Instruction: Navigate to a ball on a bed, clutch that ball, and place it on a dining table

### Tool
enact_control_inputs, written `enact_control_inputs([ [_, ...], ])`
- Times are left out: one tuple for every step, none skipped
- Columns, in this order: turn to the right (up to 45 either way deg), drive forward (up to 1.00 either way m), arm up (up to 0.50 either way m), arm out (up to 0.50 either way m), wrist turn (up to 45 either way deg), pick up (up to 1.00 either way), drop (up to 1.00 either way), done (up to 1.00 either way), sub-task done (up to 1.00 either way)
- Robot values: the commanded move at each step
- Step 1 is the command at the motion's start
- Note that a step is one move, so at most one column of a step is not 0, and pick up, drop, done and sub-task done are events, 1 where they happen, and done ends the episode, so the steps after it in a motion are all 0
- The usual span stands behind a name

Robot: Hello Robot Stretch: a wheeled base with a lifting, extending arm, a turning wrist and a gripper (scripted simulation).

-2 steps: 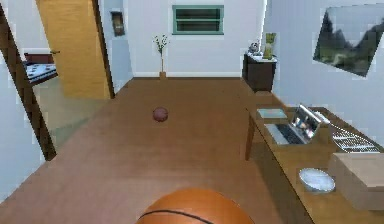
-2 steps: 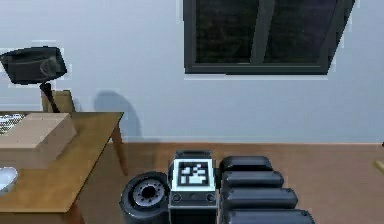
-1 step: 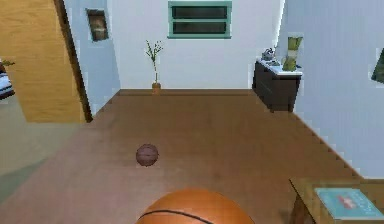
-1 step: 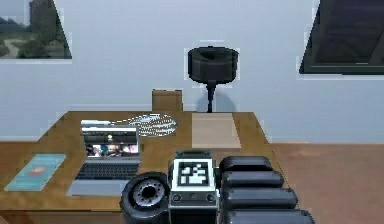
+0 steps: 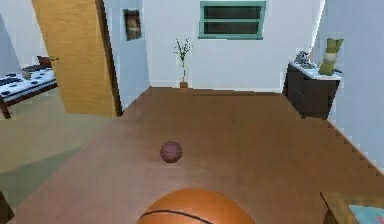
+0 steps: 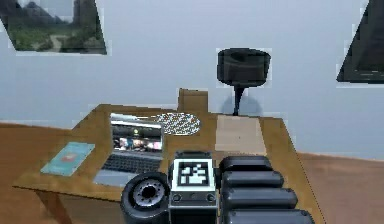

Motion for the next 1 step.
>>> enact_control_inputs([
  [-3.0,0.0,0.0,0.0,0.0,0.0,0.0,0.0,0.0],
])
